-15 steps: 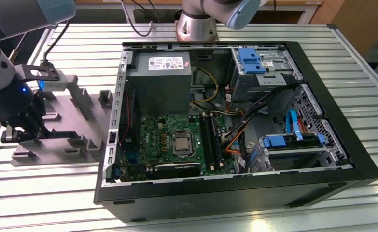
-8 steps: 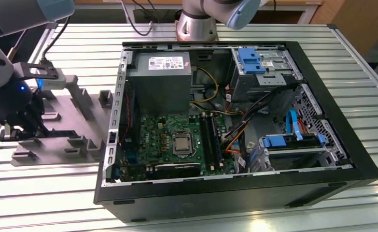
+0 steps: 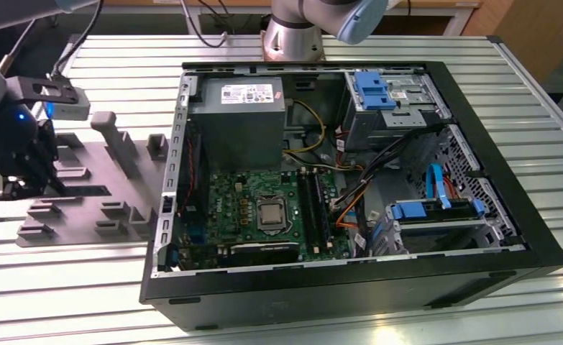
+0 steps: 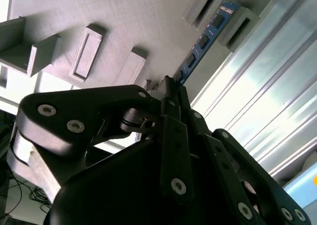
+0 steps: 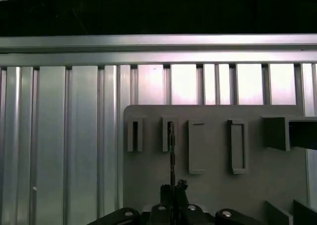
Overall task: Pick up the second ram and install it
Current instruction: 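Pick up the second ram and move it above second insertion slot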
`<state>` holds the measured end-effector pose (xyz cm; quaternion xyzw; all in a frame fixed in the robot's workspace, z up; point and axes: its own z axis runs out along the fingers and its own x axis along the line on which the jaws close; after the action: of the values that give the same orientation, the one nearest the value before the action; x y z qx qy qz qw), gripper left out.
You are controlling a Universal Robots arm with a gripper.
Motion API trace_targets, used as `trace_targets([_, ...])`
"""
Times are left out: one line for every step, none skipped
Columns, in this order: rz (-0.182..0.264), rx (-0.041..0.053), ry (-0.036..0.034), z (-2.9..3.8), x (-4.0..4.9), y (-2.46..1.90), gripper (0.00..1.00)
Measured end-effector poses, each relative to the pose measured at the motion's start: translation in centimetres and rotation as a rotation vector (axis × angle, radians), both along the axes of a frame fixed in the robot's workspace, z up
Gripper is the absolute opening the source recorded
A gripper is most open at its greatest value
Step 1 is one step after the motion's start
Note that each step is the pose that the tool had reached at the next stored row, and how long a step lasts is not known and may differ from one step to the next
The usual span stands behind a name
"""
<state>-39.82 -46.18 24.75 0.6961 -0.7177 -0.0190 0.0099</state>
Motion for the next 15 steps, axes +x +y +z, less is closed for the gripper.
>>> trace_targets([0.0,-0.0002,-0.0001,0.45,0.0,0.0,0.14])
trace_targets([0.0,-0.0005,0.0,0.92,0.0,0.0,0.14])
trace_targets([0.0,-0.0008,0.0,1.35,0.0,0.01,0.14])
trace_targets([0.0,-0.0009,0.0,1.78,0.0,0.02,0.14])
trace_targets([0.0,-0.001,0.0,2.22,0.0,0.02,0.14])
trace_targets([0.0,-0.001,0.0,2.67,0.0,0.02,0.14])
trace_targets([0.0,-0.001,-0.0001,3.13,0.0,0.02,0.14])
trace_targets([0.0,-0.0011,0.0,3.61,0.0,0.02,0.14])
trace_targets([0.0,-0.001,-0.0001,4.01,0.0,0.02,0.14])
trace_targets([0.0,-0.001,-0.0001,4.39,0.0,0.02,0.14])
trace_targets([0.0,-0.0012,0.0,4.81,0.0,0.02,0.14])
trace_targets([0.0,-0.0012,0.0,5.22,0.0,0.02,0.14])
trace_targets([0.0,-0.0011,-0.0002,5.64,0.0,0.02,0.14])
trace_targets([0.0,-0.0011,-0.0001,6.05,0.0,0.03,0.14])
trace_targets([0.0,-0.0012,0.0,6.52,0.0,0.03,0.14])
